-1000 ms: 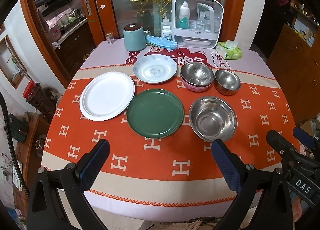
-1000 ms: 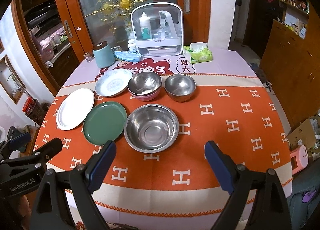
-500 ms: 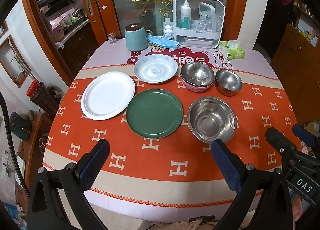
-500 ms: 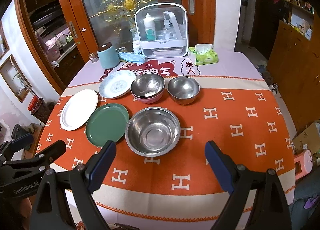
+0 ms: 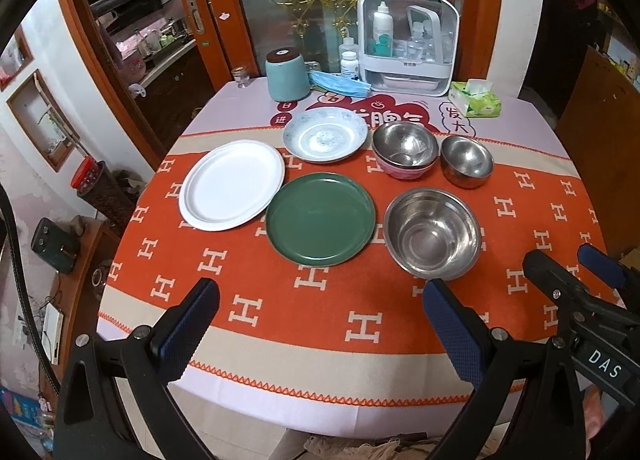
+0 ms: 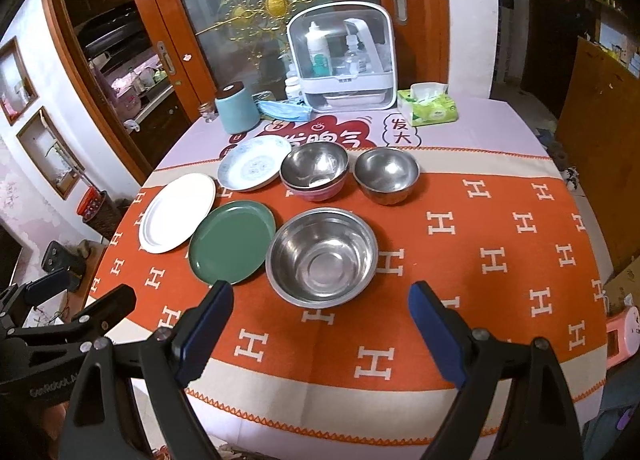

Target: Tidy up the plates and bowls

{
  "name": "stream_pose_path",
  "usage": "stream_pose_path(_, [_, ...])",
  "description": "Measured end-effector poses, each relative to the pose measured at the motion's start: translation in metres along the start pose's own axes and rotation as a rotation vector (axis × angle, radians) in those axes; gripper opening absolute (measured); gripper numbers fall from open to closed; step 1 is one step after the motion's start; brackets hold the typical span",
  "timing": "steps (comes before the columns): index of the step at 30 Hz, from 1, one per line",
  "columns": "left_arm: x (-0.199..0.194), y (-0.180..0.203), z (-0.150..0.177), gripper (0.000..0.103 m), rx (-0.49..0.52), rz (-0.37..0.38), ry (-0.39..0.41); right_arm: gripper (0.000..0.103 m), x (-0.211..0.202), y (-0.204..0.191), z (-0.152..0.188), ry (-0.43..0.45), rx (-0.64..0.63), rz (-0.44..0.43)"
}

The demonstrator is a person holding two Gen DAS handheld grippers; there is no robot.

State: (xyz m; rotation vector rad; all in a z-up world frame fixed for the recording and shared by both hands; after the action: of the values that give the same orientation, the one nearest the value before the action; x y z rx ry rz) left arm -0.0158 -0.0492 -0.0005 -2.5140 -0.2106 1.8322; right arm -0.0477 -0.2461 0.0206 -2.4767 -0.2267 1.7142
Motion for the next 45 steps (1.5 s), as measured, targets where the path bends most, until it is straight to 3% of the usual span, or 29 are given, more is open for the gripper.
stream_pose_path(7, [0.002, -0.038, -0.007, 0.101, -0.051, -0.035, 0.026, 0.085, 0.014, -0.018, 0.000, -0.024, -0.029, -0.010])
stream_pose_path(16, [0.038, -0.173, -0.062, 0.101, -0.170, -0.035, 0.052, 0.085, 0.041, -0.085, -0.027, -0.010, 0.001, 0.054])
stream_pose_path(22, [0.110, -0.274, -0.116, 0.101, -0.160, -0.038, -0.006, 0.080, 0.094, -0.154, -0.070, -0.061, 0.011, 0.055])
stream_pose_path(27, [0.202, -0.336, -0.160, 0.101, -0.146, -0.041, -0.130, 0.072, 0.162, -0.203, -0.111, -0.121, 0.011, 0.046])
stream_pose_path(32, [0.276, -0.358, -0.189, 0.101, -0.082, -0.014, -0.227, 0.068, 0.227, -0.234, -0.145, -0.213, -0.022, 0.053])
stream_pose_path(36, [0.322, -0.360, -0.205, 0.101, -0.063, 0.091, -0.313, 0.067, 0.268, -0.243, -0.165, -0.269, -0.033, 0.064])
stream_pose_path(40, [0.356, -0.355, -0.219, 0.101, -0.036, 0.173, -0.368, 0.060, 0.296, -0.245, -0.179, -0.315, -0.046, 0.097])
stream_pose_path(45, [0.378, -0.349, -0.230, 0.095, -0.012, 0.229, -0.423, 0.051, 0.321, -0.240, -0.189, -0.392, -0.041, 0.067])
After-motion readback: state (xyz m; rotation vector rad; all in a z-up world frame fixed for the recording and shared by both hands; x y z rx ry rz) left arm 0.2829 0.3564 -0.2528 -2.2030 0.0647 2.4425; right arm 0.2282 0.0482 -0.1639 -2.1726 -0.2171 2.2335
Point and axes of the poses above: each gripper's, at about its wrist camera, not at the fingertips, and x roughly the way its jaws point, y to its right, z to its underside, the point moved 1 cm from there along x, roughly the way its jaws point, and after that the axes turned 15 degrees about -y, right-handed, at the moved point
